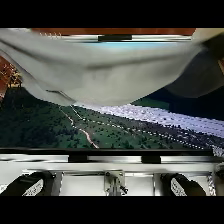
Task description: Fold the shirts.
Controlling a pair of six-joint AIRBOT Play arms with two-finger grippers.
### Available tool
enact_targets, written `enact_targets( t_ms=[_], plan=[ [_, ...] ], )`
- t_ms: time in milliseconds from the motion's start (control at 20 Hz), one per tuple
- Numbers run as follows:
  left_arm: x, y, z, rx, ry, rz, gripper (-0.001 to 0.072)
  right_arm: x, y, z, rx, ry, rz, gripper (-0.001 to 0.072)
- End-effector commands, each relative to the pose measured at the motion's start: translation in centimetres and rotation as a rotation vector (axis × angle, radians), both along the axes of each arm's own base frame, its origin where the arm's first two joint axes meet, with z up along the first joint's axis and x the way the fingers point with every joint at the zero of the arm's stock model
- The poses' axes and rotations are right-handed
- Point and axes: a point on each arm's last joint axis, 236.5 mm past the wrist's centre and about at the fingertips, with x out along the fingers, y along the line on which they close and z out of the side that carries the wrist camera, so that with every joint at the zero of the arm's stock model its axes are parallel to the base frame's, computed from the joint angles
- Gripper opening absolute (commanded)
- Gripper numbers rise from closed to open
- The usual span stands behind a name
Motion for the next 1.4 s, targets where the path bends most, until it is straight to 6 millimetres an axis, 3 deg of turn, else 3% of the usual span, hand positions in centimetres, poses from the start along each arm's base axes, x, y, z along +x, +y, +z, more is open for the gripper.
enact_targets(
  t_ms=[0, 50, 150, 250, 350, 500, 650, 850, 950, 1050, 1150, 1350],
  plan=[
    [-12.4, 3.1, 16.0, -0.206, -0.544, 0.08, 0.0043, -15.0, 0.9, 18.8, -0.002, -0.623, -0.087, 0.0067],
    [-14.4, 3.6, 16.7, -0.225, -0.59, 0.091, 0.0043, -17.5, 1.2, 19.6, -0.004, -0.657, -0.093, 0.0067],
    [-16.3, 4.4, 15.5, -0.211, -0.588, 0.12, 0.0043, -19.9, 1.1, 18.9, -0.011, -0.631, -0.119, 0.0067],
    [-15.7, 5.1, 12.6, -0.176, -0.505, 0.159, 0.0043, -19.5, 0.2, 16.3, -0.026, -0.519, -0.161, 0.0067],
    [-13.5, 5.8, 9.1, -0.112, -0.378, 0.203, 0.0043, -17.4, -1.0, 12.6, -0.059, -0.356, -0.197, 0.0067],
    [-8.5, 5.6, 2.8, -0.005, -0.168, 0.205, 0.0043, -12.4, -1.8, 5.6, -0.07, -0.055, -0.177, 0.0067],
    [-2.2, 5.4, -5.4, 0.058, 0.066, 0.207, 0.0043, -6.2, -2.8, -4.5, -0.003, 0.329, -0.166, 0.0066],
    [5.9, 4.8, -19.2, 0.117, 0.43, 0.195, 0.0043, 2.3, -3.8, -19.7, 0.074, 0.688, -0.152, 0.0066],
    [9.4, 4.3, -26.1, 0.134, 0.594, 0.18, 0.0043, 6.7, -3.6, -25.6, 0.154, 0.755, -0.146, 0.0066],
    [12.9, 3.6, -31.6, 0.132, 0.683, 0.165, 0.0043, 11.0, -2.9, -29.8, 0.272, 0.763, -0.145, 0.0067],
    [16.2, 3.1, -35.9, 0.12, 0.712, 0.16, 0.0043, 14.5, -2.4, -32.6, 0.396, 0.736, -0.162, 0.0067],
    [19.7, 1.8, -42.5, 0.028, 0.767, 0.176, 0.0044, 18.2, -2.0, -35.8, 0.544, 0.697, -0.204, 0.0067]
  ],
)
